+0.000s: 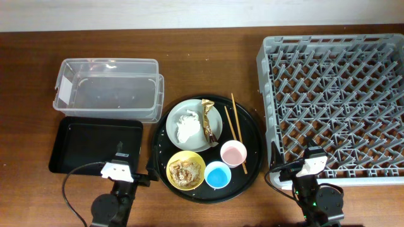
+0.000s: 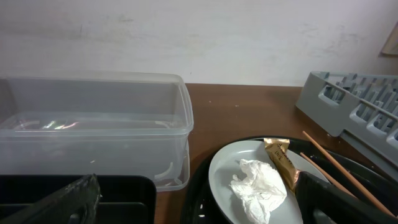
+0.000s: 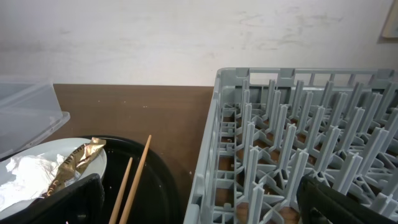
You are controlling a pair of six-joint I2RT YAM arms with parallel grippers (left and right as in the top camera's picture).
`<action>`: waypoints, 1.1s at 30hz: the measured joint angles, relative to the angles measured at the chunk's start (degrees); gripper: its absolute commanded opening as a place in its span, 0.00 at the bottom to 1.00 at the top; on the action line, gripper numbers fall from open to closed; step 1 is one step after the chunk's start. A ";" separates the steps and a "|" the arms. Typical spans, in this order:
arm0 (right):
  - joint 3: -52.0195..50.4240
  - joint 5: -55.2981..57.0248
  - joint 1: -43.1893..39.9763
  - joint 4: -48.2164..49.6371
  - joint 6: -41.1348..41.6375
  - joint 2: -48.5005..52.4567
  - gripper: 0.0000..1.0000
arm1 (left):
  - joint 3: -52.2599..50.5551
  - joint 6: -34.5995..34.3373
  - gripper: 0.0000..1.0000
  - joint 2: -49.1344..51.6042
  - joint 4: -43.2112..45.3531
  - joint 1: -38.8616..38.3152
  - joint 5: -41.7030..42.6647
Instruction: Sort waste into correct bins and load items into the dishwasher rack
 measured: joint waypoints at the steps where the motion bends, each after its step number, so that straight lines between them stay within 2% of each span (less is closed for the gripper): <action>1: -0.02 0.00 0.00 0.00 0.00 0.00 0.98 | 0.00 0.02 1.00 0.00 0.00 0.00 0.00; 28: -0.02 0.00 0.00 0.00 0.02 0.00 0.98 | 0.00 0.00 0.99 0.00 0.00 0.00 0.00; 30: -0.02 0.00 0.00 0.07 0.00 0.00 0.98 | 0.00 -0.02 0.99 0.00 0.24 0.00 1.49; 33: -0.02 -3.28 0.00 0.50 0.07 0.00 0.98 | -0.31 -0.02 0.99 0.11 5.27 -0.02 9.75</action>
